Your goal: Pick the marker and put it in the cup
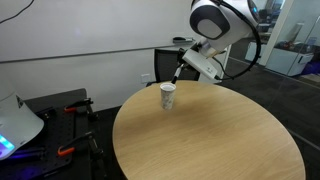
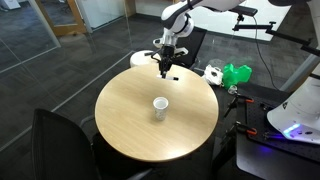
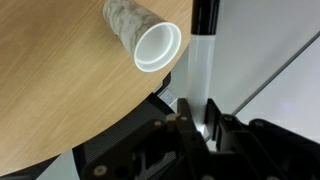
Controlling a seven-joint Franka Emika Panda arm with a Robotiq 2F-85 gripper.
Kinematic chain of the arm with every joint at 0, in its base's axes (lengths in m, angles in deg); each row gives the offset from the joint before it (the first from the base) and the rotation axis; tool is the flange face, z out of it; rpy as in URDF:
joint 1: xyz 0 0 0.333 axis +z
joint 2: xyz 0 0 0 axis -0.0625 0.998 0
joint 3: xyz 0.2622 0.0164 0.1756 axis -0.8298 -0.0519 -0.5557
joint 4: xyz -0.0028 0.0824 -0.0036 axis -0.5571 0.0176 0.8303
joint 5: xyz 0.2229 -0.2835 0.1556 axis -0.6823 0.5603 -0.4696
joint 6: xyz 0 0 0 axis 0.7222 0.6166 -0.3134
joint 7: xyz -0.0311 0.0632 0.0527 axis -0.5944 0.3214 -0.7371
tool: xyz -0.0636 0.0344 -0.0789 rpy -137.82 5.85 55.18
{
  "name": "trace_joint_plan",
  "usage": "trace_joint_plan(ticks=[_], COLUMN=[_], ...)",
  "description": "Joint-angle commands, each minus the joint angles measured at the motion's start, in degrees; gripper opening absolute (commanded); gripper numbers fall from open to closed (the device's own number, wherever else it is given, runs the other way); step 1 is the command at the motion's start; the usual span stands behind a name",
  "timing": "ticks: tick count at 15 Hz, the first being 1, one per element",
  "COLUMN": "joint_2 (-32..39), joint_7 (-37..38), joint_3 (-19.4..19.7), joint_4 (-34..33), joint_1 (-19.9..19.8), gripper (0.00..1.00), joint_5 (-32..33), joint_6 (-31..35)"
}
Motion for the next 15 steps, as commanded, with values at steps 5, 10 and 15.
trace_joint_plan(ticks=[5, 10, 15], joint_2=[2.67, 4.8, 5.92], joint_7=[-12.14, -25.8, -34.32], joint_3=[-1.07, -0.99, 0.64], joint_4=[-1.14, -1.42, -1.96], joint_1=[-0.65, -1.11, -1.02], gripper=[0.05, 0.05, 0.05], joint_5=[-6.54, -14.05, -19.4], joint_6=[-1.22, -6.2, -14.25])
